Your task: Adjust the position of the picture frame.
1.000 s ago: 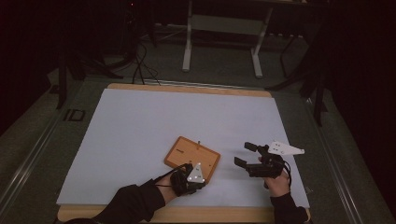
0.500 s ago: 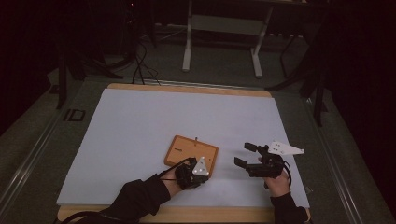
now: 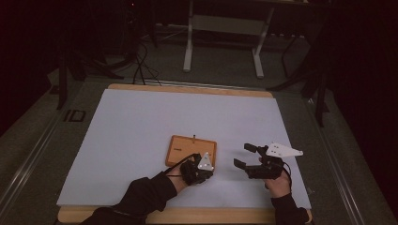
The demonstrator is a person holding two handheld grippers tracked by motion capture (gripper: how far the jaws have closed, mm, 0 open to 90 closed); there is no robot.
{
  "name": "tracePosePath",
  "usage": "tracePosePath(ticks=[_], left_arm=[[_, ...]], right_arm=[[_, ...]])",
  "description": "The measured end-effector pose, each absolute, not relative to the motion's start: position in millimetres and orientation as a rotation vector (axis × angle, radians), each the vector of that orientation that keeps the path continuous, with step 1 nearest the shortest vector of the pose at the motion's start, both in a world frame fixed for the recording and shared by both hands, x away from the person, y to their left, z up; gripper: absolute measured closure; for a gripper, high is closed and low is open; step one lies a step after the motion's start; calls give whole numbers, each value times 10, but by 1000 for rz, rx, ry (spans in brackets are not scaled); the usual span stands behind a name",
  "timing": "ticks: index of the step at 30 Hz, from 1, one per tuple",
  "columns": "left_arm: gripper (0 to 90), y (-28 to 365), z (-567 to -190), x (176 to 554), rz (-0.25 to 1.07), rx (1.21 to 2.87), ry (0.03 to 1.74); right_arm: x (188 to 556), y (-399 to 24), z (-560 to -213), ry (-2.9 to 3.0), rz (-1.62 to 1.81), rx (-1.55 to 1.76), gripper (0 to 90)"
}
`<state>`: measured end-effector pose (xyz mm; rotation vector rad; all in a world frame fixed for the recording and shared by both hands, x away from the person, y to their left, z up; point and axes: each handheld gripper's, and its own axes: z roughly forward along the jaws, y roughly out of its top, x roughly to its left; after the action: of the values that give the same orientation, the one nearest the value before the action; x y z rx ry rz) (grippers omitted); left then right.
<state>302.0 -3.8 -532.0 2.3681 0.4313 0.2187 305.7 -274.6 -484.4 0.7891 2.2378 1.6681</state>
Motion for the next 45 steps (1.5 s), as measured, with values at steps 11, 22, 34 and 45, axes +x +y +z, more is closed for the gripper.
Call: tracePosePath(ticks=[11,22,34,45], left_arm=[[900,-55,-5318,3115,225,2366,453],[900,-51,-5320,3198,230,2360,470],[849,35,-5154,3127,199,2281,403],[726,335,-4868,3161,230,2166,449]], right_arm=[[3055,-2741,-4840,2232,1679,779,180],[3066,-2730,-4840,2231,1662,783,171],[3062,-2709,-4832,2250,1687,766,170],[3039,-2767,-4786,2181,1788,805,157]])
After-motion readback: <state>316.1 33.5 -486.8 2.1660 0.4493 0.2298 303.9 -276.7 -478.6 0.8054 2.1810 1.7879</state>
